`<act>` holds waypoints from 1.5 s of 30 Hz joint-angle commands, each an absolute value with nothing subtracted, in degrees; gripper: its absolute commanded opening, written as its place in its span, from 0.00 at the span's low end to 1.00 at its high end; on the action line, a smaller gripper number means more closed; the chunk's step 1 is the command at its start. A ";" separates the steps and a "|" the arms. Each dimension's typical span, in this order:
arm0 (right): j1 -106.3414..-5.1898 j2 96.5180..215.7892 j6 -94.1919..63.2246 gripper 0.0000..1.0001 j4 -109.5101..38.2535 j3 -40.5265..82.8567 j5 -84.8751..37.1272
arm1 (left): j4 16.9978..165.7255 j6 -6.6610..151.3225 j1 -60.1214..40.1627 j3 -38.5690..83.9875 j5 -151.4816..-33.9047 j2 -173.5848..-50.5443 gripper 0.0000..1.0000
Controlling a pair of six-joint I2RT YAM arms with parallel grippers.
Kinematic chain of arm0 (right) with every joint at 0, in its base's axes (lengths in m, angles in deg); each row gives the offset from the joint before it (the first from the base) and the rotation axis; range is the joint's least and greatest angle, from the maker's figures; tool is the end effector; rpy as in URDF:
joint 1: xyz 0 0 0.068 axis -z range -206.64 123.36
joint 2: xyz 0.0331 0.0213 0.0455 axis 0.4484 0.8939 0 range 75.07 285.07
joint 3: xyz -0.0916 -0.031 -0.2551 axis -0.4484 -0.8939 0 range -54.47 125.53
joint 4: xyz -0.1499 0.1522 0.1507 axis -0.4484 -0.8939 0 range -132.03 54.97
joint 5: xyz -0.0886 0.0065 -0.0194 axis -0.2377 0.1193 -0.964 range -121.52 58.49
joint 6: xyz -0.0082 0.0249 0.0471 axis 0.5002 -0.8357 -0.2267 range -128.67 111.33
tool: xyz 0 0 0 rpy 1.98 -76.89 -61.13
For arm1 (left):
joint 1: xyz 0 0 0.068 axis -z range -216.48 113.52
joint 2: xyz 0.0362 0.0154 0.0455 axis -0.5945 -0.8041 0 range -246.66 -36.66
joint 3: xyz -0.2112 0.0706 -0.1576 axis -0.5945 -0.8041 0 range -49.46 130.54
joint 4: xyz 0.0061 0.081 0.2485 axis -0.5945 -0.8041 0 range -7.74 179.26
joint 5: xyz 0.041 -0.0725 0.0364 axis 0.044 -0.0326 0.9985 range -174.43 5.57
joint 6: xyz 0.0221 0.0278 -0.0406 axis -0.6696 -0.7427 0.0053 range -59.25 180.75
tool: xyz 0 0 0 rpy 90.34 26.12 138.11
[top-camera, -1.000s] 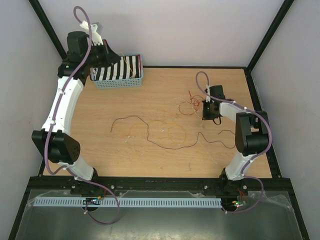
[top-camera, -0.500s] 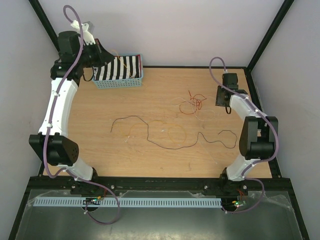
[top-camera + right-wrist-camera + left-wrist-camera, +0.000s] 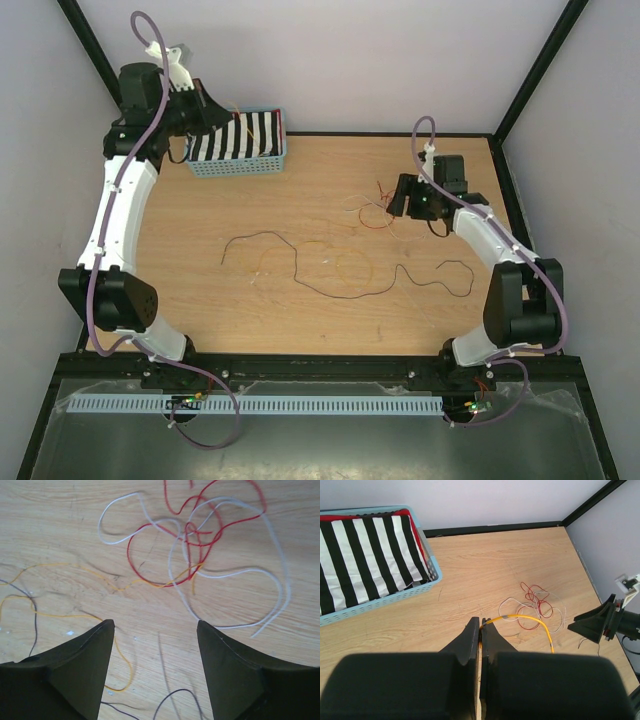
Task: Zip-tie the wires
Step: Untie the cable at the center of the board, then place the cable at the center of the board.
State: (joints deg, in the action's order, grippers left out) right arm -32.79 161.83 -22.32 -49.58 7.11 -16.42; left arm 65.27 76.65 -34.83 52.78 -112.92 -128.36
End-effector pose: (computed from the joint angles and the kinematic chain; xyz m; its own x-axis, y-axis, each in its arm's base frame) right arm 0.3327 0.0452 0.2580 -0.6888 0.1550 -0.7082 -0.1441 0.9281 0.3433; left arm 0.3595 -0.0274 0.4567 -0.3575 -0.2305 -0.9050 0.4066 0.8340 -0.3730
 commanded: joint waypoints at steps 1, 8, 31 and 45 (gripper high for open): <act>-33.96 161.50 -27.49 0.78 -44.61 3.89 -13.92 | 65.73 77.08 -34.41 52.34 -113.65 -126.99 0.00; -34.69 166.36 -30.17 0.78 -40.73 3.22 -12.94 | 65.75 77.20 -34.11 52.06 -113.61 -126.74 0.00; -37.01 173.64 -34.90 0.17 -36.00 9.14 -12.46 | 65.85 79.17 -35.76 48.70 -113.39 -124.78 0.00; -35.62 162.31 -27.69 0.00 -49.75 24.79 -16.05 | 66.27 79.73 -40.65 39.16 -116.59 -120.10 0.00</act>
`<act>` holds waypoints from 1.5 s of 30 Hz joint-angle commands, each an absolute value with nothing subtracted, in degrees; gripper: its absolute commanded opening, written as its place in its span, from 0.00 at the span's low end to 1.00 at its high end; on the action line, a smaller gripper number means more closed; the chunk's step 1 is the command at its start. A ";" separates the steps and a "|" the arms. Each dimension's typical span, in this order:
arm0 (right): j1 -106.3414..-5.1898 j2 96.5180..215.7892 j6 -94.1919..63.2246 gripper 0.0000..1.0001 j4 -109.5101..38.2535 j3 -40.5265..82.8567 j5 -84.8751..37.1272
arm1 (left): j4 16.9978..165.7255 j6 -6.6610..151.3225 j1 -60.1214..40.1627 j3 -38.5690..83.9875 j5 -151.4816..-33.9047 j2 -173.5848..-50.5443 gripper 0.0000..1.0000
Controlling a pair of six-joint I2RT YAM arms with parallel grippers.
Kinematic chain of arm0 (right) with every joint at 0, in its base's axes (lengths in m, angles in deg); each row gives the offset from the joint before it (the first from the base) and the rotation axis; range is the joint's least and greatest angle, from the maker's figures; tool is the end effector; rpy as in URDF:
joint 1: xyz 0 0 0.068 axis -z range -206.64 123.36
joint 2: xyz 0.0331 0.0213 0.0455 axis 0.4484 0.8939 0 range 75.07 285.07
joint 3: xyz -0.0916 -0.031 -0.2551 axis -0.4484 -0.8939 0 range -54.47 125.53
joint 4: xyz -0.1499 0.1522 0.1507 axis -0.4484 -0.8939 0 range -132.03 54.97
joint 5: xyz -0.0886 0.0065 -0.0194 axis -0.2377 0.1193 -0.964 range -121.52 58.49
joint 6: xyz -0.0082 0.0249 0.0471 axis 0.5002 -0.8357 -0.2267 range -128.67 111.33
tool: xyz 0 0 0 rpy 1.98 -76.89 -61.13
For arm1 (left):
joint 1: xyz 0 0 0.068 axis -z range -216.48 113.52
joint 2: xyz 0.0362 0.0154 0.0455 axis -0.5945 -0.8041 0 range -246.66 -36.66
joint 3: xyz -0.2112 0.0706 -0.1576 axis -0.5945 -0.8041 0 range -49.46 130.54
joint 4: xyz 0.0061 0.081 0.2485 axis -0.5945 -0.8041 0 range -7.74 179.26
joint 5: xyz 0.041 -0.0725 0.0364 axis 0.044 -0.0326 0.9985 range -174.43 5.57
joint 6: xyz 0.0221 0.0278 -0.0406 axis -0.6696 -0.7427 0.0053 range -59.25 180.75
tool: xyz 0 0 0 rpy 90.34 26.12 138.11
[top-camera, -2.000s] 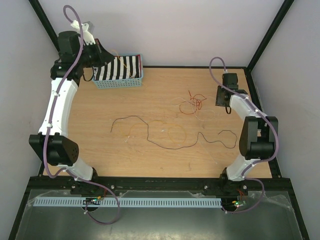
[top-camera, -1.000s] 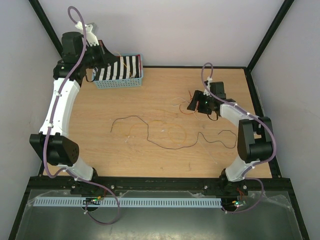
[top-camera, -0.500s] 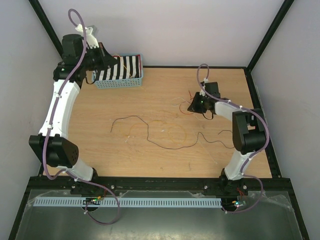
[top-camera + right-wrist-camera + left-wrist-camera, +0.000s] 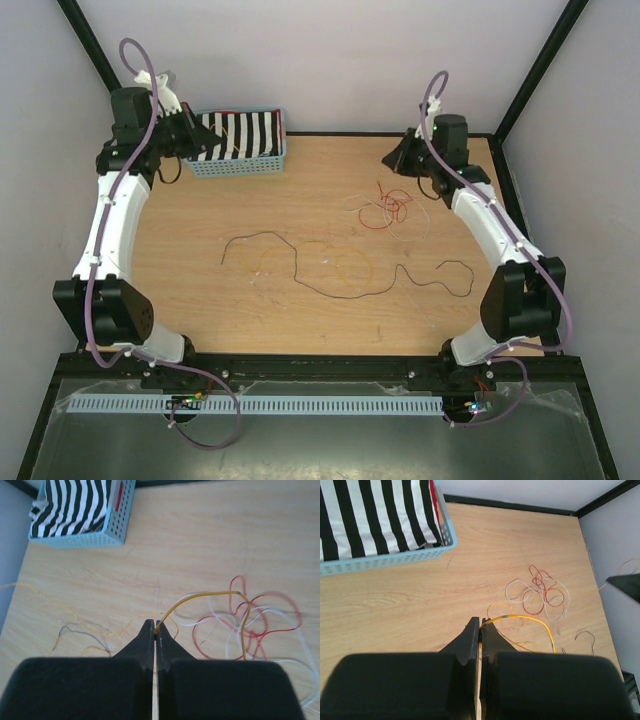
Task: Zip-tie the wires
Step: Place the cable at the center of the board.
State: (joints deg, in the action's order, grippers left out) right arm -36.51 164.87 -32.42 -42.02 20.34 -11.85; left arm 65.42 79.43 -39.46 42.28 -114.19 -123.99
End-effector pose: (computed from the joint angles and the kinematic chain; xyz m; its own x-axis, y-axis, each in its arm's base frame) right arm 0.3634 0.0754 0.3319 -0.5262 0.2935 -0.7981 -0.2807 0.8260 0.4888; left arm 0.3468 0.0003 0.4210 -0.4499 -0.3017 -0.8405 0.2937 0.8388 -0.4583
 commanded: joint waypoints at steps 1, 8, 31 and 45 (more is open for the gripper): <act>-35.61 161.23 -26.38 0.00 -51.43 24.81 -18.56 | 66.24 79.57 -41.37 37.35 -116.82 -119.17 0.00; -34.29 148.56 -20.86 0.00 -54.03 11.78 -26.89 | 66.23 79.57 -44.21 20.36 -118.75 -110.32 0.00; -34.02 133.95 -21.39 0.20 -54.72 -14.47 -38.02 | 70.45 84.19 -43.03 -7.45 -108.54 -104.81 0.00; -34.02 128.62 -21.83 0.67 -54.01 -7.12 -41.05 | 71.25 84.39 -37.54 -7.01 -104.23 -114.73 0.00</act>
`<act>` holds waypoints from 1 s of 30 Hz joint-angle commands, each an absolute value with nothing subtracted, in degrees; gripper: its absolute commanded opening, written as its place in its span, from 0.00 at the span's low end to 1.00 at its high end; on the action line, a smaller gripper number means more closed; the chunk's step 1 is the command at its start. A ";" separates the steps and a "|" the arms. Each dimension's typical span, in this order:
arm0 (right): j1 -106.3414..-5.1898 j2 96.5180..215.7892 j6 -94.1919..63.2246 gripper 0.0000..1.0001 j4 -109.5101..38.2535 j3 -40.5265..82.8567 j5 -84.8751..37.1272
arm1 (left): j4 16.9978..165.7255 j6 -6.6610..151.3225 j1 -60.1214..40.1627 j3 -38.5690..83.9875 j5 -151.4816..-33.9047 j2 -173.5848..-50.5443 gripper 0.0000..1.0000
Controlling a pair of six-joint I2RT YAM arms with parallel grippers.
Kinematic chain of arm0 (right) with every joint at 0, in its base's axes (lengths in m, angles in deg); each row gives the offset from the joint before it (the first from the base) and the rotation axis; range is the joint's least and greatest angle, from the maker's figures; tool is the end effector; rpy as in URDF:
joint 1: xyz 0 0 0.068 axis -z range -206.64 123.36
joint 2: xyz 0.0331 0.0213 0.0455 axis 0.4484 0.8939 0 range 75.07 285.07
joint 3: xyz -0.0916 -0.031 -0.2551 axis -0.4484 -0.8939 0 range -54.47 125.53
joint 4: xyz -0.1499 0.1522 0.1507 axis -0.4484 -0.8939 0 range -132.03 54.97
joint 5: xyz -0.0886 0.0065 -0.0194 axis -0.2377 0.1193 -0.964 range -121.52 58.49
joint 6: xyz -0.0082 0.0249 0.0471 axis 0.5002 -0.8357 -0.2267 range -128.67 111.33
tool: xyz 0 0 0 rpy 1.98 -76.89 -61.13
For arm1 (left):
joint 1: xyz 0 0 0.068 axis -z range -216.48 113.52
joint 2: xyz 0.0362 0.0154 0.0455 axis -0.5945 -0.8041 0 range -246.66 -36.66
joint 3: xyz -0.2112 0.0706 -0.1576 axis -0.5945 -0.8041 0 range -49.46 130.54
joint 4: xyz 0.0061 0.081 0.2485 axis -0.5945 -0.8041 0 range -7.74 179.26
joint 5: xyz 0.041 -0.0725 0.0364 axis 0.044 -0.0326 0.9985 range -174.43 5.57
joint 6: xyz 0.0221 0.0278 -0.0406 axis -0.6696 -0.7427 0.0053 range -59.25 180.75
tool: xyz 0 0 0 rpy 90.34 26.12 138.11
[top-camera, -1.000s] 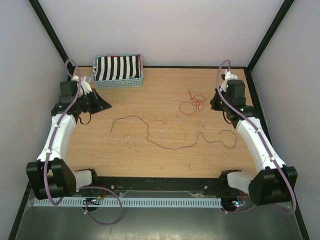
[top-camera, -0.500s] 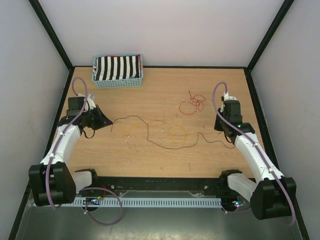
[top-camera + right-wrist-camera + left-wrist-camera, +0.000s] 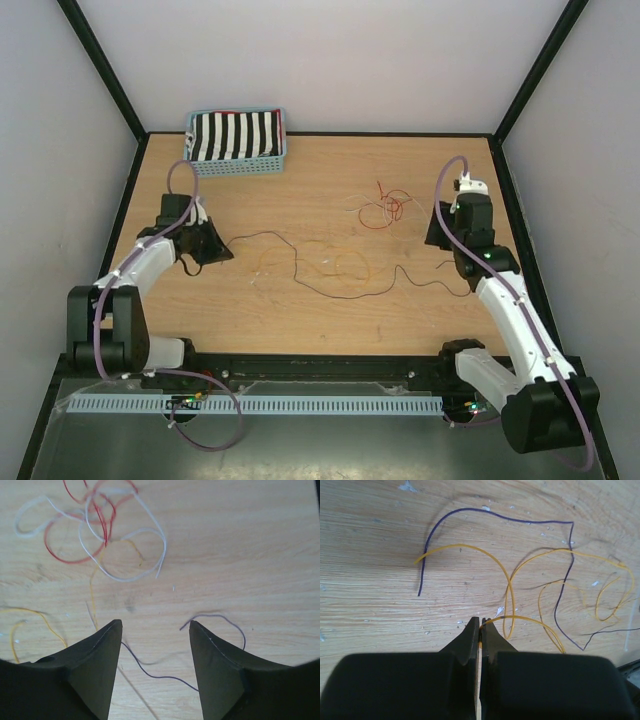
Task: Zip-tie the wires
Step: Place the cable at the center of the board.
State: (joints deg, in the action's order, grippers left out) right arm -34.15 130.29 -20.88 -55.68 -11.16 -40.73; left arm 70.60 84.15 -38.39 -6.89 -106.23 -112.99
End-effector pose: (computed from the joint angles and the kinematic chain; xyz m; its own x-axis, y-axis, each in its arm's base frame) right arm 0.2124 0.0222 0.2798 -0.5203 0.1420 -0.8421 0.1175 0.9886 0.0941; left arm 0.2602 -0.0046 0.1989 -0.8045 -0.3957 -0.4429 -0.1352 0.8481 -0.5122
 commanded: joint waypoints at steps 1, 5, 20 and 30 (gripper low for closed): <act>-34.03 128.57 -22.18 0.69 -54.04 -6.49 -40.33 | 71.24 84.38 -37.53 -7.22 -103.40 -115.05 0.00; -34.02 130.16 -22.89 0.73 -53.49 -4.02 -35.82 | 71.08 85.08 -37.62 -8.50 -99.17 -115.23 0.06; -36.37 149.94 -27.59 0.83 -40.63 -1.15 -28.41 | 67.26 86.98 -43.75 -10.36 -94.57 -109.01 0.65; -36.33 169.74 -25.13 0.80 -39.55 9.24 -32.00 | 62.87 82.43 -49.30 -5.15 -100.07 -99.85 0.99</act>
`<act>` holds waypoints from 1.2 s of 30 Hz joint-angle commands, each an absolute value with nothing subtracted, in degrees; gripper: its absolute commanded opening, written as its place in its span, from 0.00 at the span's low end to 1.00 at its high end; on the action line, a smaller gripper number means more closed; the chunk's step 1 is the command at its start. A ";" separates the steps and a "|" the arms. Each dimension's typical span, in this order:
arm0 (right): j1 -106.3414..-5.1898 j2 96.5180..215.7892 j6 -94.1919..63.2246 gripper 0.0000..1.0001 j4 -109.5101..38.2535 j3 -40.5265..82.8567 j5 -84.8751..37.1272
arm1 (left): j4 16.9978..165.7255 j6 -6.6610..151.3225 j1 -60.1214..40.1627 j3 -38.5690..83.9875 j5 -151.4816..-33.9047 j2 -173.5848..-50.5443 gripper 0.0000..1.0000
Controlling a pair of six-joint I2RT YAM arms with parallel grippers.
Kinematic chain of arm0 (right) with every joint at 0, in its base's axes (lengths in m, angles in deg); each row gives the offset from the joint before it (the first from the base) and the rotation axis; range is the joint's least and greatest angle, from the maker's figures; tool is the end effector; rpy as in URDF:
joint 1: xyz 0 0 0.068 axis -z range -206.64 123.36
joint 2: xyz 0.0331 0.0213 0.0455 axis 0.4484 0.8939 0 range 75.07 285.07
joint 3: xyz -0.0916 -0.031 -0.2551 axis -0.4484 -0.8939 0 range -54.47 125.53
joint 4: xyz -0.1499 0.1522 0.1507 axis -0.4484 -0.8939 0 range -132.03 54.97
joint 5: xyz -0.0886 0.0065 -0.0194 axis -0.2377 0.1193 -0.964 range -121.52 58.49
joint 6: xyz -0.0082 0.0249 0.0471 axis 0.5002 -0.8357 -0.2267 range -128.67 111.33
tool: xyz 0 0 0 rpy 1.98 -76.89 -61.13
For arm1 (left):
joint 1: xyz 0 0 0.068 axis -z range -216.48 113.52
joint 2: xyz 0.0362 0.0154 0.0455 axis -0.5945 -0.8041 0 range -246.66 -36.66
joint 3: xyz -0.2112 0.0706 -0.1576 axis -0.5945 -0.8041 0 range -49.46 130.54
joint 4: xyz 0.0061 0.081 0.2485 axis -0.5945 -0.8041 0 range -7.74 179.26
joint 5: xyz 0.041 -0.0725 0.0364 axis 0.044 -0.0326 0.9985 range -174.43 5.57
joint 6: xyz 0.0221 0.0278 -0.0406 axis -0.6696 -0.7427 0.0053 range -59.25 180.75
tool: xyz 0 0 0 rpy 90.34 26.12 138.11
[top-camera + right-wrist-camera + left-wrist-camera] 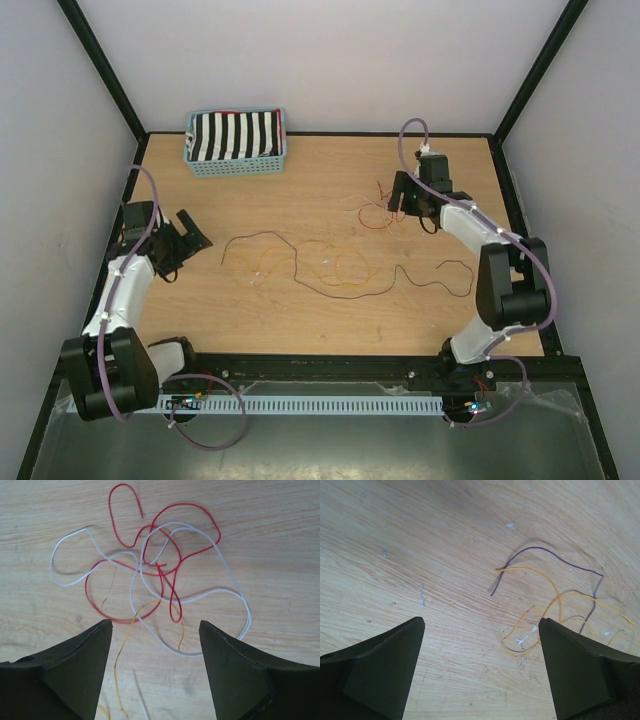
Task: Zip-tie the wires
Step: Place the cable at the center of the board, then untie the cable at the center of the board.
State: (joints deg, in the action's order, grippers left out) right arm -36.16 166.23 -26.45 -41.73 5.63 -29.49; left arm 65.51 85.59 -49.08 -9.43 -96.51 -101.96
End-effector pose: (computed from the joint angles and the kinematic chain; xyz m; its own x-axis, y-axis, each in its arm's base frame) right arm 0.3477 0.0596 0.2354 -0.6338 0.2032 -0.7463 0.0008 0.9650 0.2621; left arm 0.2244 0.0425 0.2209 -0.6353 -0.5628 -0.5288 -0.3815 0.8241 -0.4188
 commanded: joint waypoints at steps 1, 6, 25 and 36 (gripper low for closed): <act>-36.38 170.90 -24.44 0.80 -39.60 9.82 -32.96 | 62.76 81.83 -49.31 -4.03 -101.20 -99.45 0.99; -36.39 176.32 -22.56 0.69 -40.26 12.17 -30.96 | 62.47 78.39 -49.27 3.22 -110.13 -98.07 0.99; -36.64 166.03 -20.80 0.00 -49.57 36.24 -30.20 | 69.91 69.44 -34.69 22.02 -121.54 -103.91 0.99; -36.60 164.15 -21.59 0.00 -50.15 51.20 -19.70 | 79.86 68.82 -24.68 34.73 -120.57 -116.62 0.99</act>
